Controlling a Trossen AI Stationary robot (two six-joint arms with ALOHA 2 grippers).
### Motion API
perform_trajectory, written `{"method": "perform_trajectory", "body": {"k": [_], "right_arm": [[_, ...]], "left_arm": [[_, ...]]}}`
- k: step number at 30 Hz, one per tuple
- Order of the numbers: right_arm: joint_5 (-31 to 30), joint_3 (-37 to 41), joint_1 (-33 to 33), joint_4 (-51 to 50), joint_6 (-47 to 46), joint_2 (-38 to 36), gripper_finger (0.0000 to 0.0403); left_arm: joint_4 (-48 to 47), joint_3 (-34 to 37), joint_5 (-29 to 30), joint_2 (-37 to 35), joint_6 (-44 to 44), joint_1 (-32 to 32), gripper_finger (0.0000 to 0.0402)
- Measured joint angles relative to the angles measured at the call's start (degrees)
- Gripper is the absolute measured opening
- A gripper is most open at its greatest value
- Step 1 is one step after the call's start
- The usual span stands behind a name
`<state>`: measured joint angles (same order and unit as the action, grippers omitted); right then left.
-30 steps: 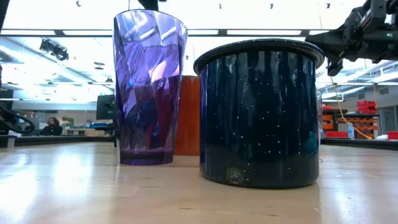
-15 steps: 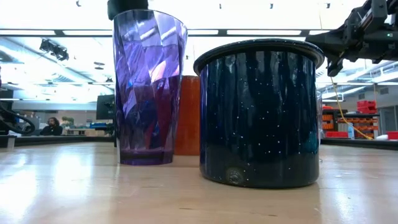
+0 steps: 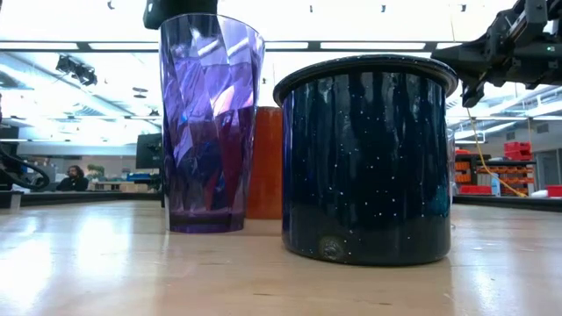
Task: Stack small to large cups/mugs on shelf
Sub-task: Put the purple cup on the shelf
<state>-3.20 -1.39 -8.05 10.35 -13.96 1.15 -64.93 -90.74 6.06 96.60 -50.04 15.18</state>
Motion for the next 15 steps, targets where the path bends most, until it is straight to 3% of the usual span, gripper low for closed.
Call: {"method": "perform_trajectory", "body": {"k": [15], "right_arm": [[-0.14, 0.00, 0.00, 0.49, 0.46, 0.15, 0.0029]], "left_arm": [[-2.44, 0.11, -1.42, 3.86, -0.35, 0.00, 0.0180]]}}
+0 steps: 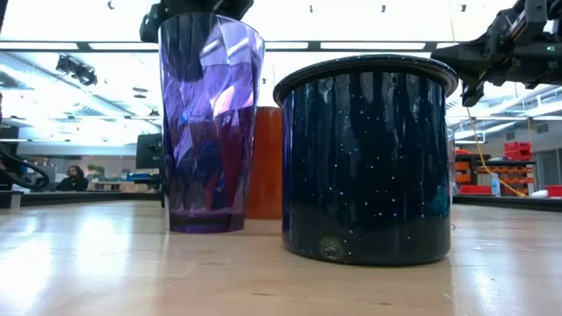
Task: Stack small to large cups/mugs on shelf
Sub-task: Put the purple cup on the shelf
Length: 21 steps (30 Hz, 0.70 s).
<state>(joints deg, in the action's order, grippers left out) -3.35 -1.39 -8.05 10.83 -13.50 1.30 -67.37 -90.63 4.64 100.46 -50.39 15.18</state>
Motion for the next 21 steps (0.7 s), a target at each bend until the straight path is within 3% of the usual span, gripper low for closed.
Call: {"method": "perform_trajectory", "body": {"k": [14, 21], "right_arm": [[0.03, 0.02, -0.01, 0.07, 0.15, 0.72, 0.0029], [0.01, 0.02, 0.00, 0.10, 0.14, 0.72, 0.0029]], "left_arm": [[-0.65, -0.07, -0.02, 3.04, 0.66, 0.00, 0.0165], [-0.42, -0.04, -0.06, 3.59, 1.09, 0.00, 0.0095]]}}
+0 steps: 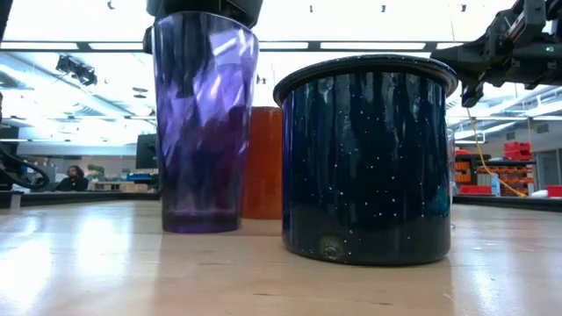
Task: Stack small to large cups/mugs on shelf
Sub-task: Put the purple cup on the shelf
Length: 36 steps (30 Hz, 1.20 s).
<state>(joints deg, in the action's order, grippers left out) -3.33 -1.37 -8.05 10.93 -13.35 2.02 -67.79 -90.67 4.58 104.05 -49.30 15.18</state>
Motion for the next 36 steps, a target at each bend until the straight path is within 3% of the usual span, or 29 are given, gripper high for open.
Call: {"method": "perform_trajectory", "body": {"k": [8, 15, 21, 32, 36], "right_arm": [[0.00, 0.00, 0.00, -0.05, 0.00, 0.02, 0.0029], [0.00, 0.00, 0.00, -0.06, -0.01, 0.02, 0.0029], [0.01, 0.00, 0.00, -0.06, -0.01, 0.02, 0.0029], [0.00, 0.00, 0.00, -0.10, -0.01, 0.02, 0.0029], [0.00, 0.00, 0.00, -0.10, -0.01, 0.02, 0.0029]], "left_arm": [[0.23, -0.02, -0.35, -0.02, -0.01, 0.09, 0.0014], [0.02, -0.02, -0.48, -0.02, -0.04, 0.07, 0.0026], [-0.42, -0.24, -1.97, -0.52, 0.48, 0.07, 0.0012], [-5.90, -8.89, -0.18, -0.63, 2.55, 0.07, 0.0012], [-12.01, -13.80, 1.24, -0.61, 2.74, -0.26, 0.0012]]}}
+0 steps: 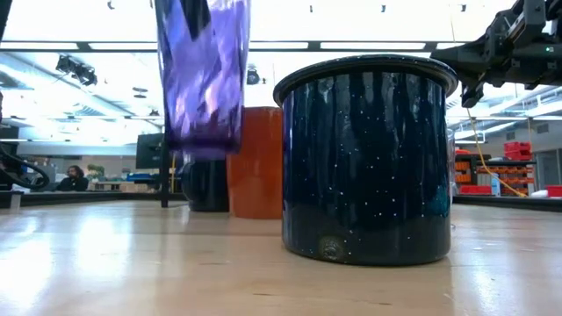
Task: Stack small to large cups/mugs on shelf
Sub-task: Put the purple cup on the shelf
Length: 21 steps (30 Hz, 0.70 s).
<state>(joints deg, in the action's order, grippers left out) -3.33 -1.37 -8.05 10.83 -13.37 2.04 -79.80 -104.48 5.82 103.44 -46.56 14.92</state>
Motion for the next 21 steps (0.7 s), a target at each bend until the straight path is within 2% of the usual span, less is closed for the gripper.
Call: {"method": "perform_trajectory", "body": {"k": [8, 15, 21], "right_arm": [[0.00, 0.00, 0.00, 0.02, 0.00, 0.00, 0.0029], [0.00, 0.00, 0.00, 0.00, -0.02, 0.00, 0.0029], [0.01, 0.00, -0.02, -0.07, -0.04, 0.00, 0.0029]], "left_arm": [[-10.73, -10.04, 0.29, -0.02, 1.79, -3.09, 0.0012], [-10.25, -11.88, 0.63, -0.48, 7.48, -9.09, 0.0012], [-10.16, -11.81, -6.92, -0.55, 12.54, -14.30, 0.0012]]}}
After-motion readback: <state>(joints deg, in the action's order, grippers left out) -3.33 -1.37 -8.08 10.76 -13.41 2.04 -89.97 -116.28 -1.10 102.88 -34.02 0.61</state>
